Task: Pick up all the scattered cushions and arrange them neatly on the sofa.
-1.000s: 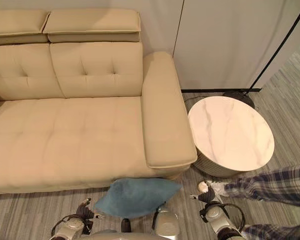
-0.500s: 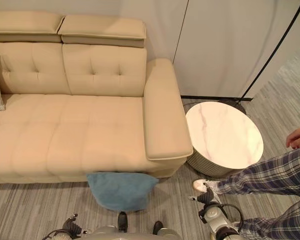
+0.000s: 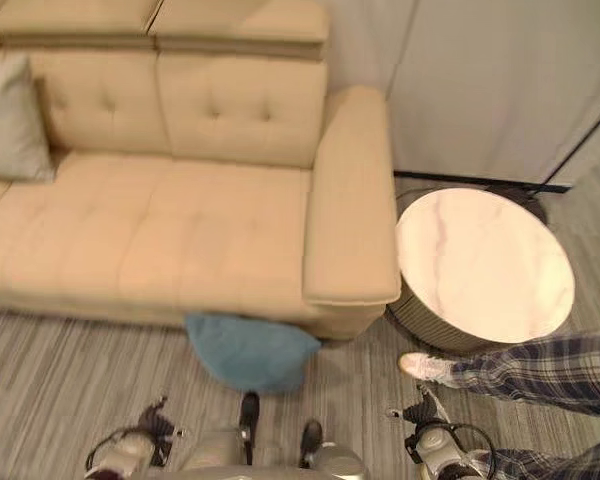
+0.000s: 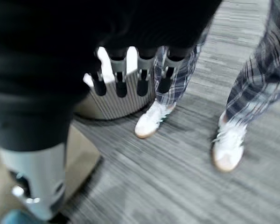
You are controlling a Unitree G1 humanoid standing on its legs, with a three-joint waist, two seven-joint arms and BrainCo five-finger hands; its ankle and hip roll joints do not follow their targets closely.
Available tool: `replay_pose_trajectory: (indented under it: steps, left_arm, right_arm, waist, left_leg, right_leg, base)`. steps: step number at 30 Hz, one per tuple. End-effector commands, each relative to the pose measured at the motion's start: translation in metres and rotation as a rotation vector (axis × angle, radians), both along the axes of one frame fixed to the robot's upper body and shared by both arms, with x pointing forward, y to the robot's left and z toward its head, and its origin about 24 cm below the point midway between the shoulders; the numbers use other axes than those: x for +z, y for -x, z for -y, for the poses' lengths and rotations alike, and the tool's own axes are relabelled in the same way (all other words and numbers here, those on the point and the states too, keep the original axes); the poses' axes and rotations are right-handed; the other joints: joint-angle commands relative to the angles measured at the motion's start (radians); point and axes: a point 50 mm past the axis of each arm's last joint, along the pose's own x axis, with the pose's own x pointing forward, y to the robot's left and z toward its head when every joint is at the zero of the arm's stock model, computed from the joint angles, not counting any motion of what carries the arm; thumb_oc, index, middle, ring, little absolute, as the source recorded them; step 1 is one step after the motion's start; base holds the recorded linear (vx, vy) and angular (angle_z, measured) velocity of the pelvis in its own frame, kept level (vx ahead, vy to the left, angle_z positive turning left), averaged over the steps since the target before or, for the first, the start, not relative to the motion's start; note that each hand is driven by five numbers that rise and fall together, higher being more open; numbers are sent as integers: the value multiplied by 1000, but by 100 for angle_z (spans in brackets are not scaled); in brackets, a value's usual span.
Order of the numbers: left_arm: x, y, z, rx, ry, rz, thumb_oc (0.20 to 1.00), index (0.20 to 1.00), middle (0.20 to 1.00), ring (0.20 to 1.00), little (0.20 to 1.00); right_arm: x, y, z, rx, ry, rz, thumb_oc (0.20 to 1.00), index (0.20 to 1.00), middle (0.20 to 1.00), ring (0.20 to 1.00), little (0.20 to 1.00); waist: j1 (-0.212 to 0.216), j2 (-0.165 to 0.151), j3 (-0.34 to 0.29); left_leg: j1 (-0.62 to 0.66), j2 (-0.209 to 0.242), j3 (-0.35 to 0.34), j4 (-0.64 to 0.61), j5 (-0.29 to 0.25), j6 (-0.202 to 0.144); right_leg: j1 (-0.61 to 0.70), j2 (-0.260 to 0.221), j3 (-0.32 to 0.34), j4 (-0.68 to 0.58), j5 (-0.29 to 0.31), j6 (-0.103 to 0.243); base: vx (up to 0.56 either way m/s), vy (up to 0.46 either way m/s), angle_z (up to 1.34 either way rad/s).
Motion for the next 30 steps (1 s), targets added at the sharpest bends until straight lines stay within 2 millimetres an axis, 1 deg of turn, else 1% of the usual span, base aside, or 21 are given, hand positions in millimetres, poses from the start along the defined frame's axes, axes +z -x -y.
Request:
replay_pose_trajectory:
  steps: [1,2,4,6,8,11,12,15,16,17,18,20,22,23,24,25,26,27,28,29,30]
  left_arm:
    - [2,-2,-4,-15,-25,13,1000,1000,1000,1000,1000]
    - [1,2,-4,-10,-28,-2,1000,1000,1000,1000,1000]
    - [0,2,-2,-3,-19,2,1000,1000,1000,1000,1000]
    - [0,2,0,-9,-16,0,1000,1000,1000,1000,1000]
    - [0,0,3,-23,-10,5,1000,1000,1000,1000,1000]
    - [1,-4,1,-66,-23,7,1000,1000,1000,1000,1000]
    - [3,-4,-3,-66,-38,10,1000,1000,1000,1000,1000]
    - [4,-3,-12,-15,-45,16,1000,1000,1000,1000,1000]
    - [5,-2,-15,3,-50,16,1000,1000,1000,1000,1000]
    - [6,-1,-19,14,-55,19,1000,1000,1000,1000,1000]
    - [5,2,-19,5,-58,10,1000,1000,1000,1000,1000]
    - [4,5,-20,7,-58,2,1000,1000,1000,1000,1000]
    - [3,8,-20,23,-50,-4,1000,1000,1000,1000,1000]
    - [3,8,-20,23,-47,-4,1000,1000,1000,1000,1000]
    - [3,6,-18,12,-46,0,1000,1000,1000,1000,1000]
    - [3,4,-15,-18,-45,-1,1000,1000,1000,1000,1000]
    - [3,1,-10,-37,-29,7,1000,1000,1000,1000,1000]
    - [3,-3,-5,-61,-20,15,1000,1000,1000,1000,1000]
    - [3,-5,-2,-69,-15,15,1000,1000,1000,1000,1000]
    - [1,-5,2,-72,-5,13,1000,1000,1000,1000,1000]
    - [1,-4,3,-70,-2,10,1000,1000,1000,1000,1000]
  right_arm:
    - [3,-1,7,-16,16,21,1000,1000,1000,1000,1000]
    - [1,2,6,-8,27,-4,1000,1000,1000,1000,1000]
    - [0,4,6,7,35,-25,1000,1000,1000,1000,1000]
    - [-1,6,6,12,39,-41,1000,1000,1000,1000,1000]
    - [-2,6,6,4,34,-47,1000,1000,1000,1000,1000]
    - [-4,7,2,-10,21,-56,1000,1000,1000,1000,1000]
    - [-5,6,-2,-1,16,-60,1000,1000,1000,1000,1000]
    - [-5,0,-8,23,15,-56,1000,1000,1000,1000,1000]
    - [-4,-3,-10,32,14,-46,1000,1000,1000,1000,1000]
    - [-4,-7,-14,49,10,-33,1000,1000,1000,1000,1000]
    - [-4,-6,-15,62,6,-33,1000,1000,1000,1000,1000]
    - [-4,-5,-15,67,5,-32,1000,1000,1000,1000,1000]
    - [-4,-5,-15,68,7,-32,1000,1000,1000,1000,1000]
    - [-4,-6,-14,70,11,-30,1000,1000,1000,1000,1000]
    - [-3,-6,-13,61,12,-25,1000,1000,1000,1000,1000]
    - [-4,-2,-11,50,5,-28,1000,1000,1000,1000,1000]
    - [-5,4,-6,23,8,-40,1000,1000,1000,1000,1000]
    - [-4,5,-4,4,4,-31,1000,1000,1000,1000,1000]
    - [-4,5,-1,-2,12,-34,1000,1000,1000,1000,1000]
    - [-4,6,0,-6,11,-35,1000,1000,1000,1000,1000]
    - [-4,6,0,-6,15,-38,1000,1000,1000,1000,1000]
  waist:
    - [-21,-10,-17]
    - [-20,-12,-21]
    - [-17,-8,-25]
    - [-17,3,-34]
    - [-20,8,-35]
    - [-30,8,-35]
    - [-27,2,-28]
    - [-17,3,-8]
    - [-10,4,-3]
    - [1,9,5]
    - [-1,4,3]
    - [1,3,-1]
    - [7,4,-5]
    - [11,4,-4]
    - [6,1,-5]
    - [-6,-3,-10]
    - [-7,-12,-12]
    - [-12,-23,1]
    - [-8,-27,9]
    - [-7,-27,13]
    - [-7,-27,11]
  left_leg:
    - [43,46,47,67,-186,37]
    - [66,71,39,57,-192,36]
    - [79,85,0,52,-197,28]
    - [100,90,-34,13,-196,24]
    - [105,82,-45,0,-198,23]
    - [116,51,-18,-34,-211,45]
    - [115,32,4,-42,-222,63]
    - [113,16,29,-55,-220,86]
    - [117,17,40,-61,-219,92]
    - [128,13,62,-69,-217,102]
    - [145,-3,68,-82,-212,111]
    - [162,-21,79,-96,-212,123]
    - [174,-34,94,-115,-211,123]
    - [183,-34,96,-118,-213,122]
    - [182,-39,90,-108,-217,120]
    - [178,-45,88,-94,-224,115]
    - [162,-54,97,-36,-240,96]
    - [106,-48,99,89,-257,74]
    - [75,-43,91,150,-249,62]
    - [32,-35,63,216,-254,56]
    - [20,-24,58,214,-261,58]
  right_leg:
    - [-14,-47,37,10,-17,171]
    - [-8,-53,41,18,-17,174]
    - [-5,-62,48,30,-22,179]
    - [-5,-67,52,36,-24,184]
    - [-10,-83,56,40,-17,194]
    - [-44,-138,70,45,27,233]
    - [-83,-162,86,67,51,249]
    - [-142,-191,82,121,83,265]
    - [-154,-193,67,143,82,260]
    - [-175,-197,14,184,74,252]
    - [-165,-144,2,196,47,235]
    - [-162,-85,-10,198,20,224]
    - [-162,-50,-49,196,-6,209]
    - [-164,-51,-70,187,-7,205]
    - [-142,-42,-65,148,-12,201]
    - [-127,-21,-26,119,-18,192]
    - [-99,-23,-17,73,1,190]
    - [-70,-27,-13,48,4,181]
    - [-60,-32,-8,37,9,176]
    - [-44,-30,-3,19,6,170]
    - [-39,-33,-5,12,4,172]
  base:
    - [59,94,38]
    - [68,142,42]
    - [57,170,3]
    - [52,189,-16]
    - [32,296,-21]
    - [-16,394,-6]
    - [-85,323,-24]
    - [-98,256,-51]
    - [-81,271,-72]
    - [-23,322,-101]
    - [14,275,-96]
    - [51,146,-40]
    - [35,71,-22]
    - [65,-2,-19]
    - [96,-32,-15]
    - [124,-43,-3]
    - [116,-67,58]
    - [73,-67,100]
    - [31,-35,114]
    - [21,15,47]
    - [50,41,-4]
